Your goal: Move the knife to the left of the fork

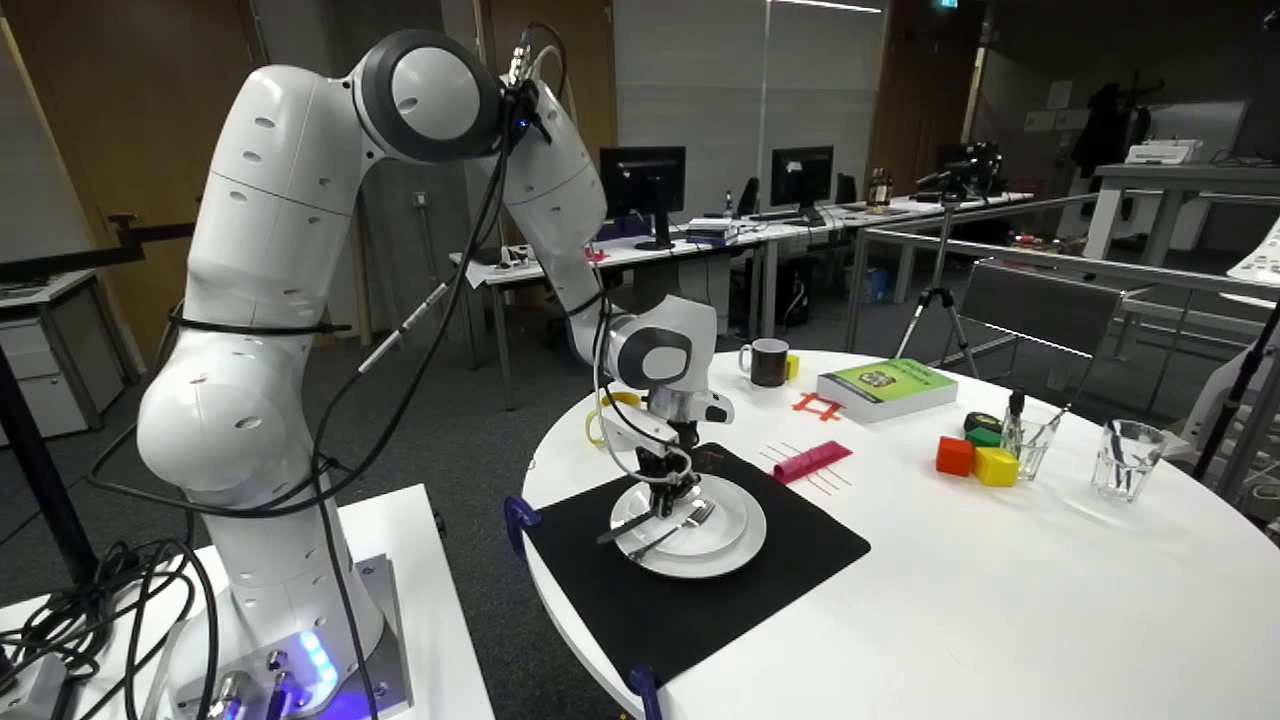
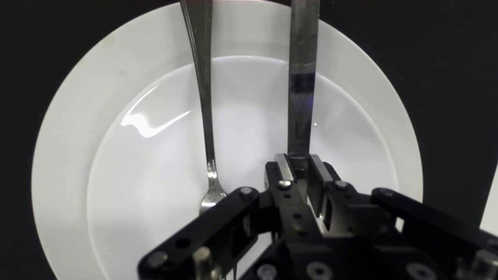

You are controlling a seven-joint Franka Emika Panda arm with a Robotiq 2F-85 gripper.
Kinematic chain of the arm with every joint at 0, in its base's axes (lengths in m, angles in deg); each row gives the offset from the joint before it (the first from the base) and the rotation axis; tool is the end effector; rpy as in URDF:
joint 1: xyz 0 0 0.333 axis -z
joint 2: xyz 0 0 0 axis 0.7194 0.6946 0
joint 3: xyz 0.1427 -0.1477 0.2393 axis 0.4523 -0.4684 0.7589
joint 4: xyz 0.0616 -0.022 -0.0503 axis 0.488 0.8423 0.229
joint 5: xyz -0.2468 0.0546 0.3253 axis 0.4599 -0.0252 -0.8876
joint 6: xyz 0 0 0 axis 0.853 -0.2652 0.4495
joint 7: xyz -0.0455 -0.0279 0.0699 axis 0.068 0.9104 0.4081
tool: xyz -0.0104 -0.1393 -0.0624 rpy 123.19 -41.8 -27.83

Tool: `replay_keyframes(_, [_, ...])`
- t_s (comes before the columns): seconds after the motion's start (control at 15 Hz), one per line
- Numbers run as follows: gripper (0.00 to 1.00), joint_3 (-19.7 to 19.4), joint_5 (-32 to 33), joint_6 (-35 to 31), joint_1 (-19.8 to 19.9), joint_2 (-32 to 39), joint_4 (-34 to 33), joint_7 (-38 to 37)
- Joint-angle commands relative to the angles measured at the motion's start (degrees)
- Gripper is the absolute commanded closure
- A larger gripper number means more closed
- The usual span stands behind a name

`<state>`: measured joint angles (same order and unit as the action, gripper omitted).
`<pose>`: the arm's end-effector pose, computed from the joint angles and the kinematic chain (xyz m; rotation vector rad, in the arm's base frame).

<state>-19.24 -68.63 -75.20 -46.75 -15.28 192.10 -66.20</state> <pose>0.5181 0.0191 0.0883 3.0925 0.3256 -0.2717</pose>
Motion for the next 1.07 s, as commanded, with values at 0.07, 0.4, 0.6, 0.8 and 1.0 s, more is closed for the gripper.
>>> replay_keyframes(0.07, [0.96, -1.5, 1.8, 0.4, -0.7, 0.3, -0.8, -2.0])
replay_keyframes(0.4, [0.96, -2.3, 2.9, 0.8, -0.8, 0.6, -1.0, -2.0])
replay_keyframes(0.6, [0.58, -2.4, 3.3, 1.1, -0.9, 0.8, -1.1, -2.0])
replay_keyframes(0.8, [0.38, -2.4, 3.6, 1.1, -0.9, 0.8, -1.1, -2.1])
replay_keyframes(1.0, [0.14, -2.4, 3.8, 1.2, -1.0, 0.8, -1.0, -2.1])
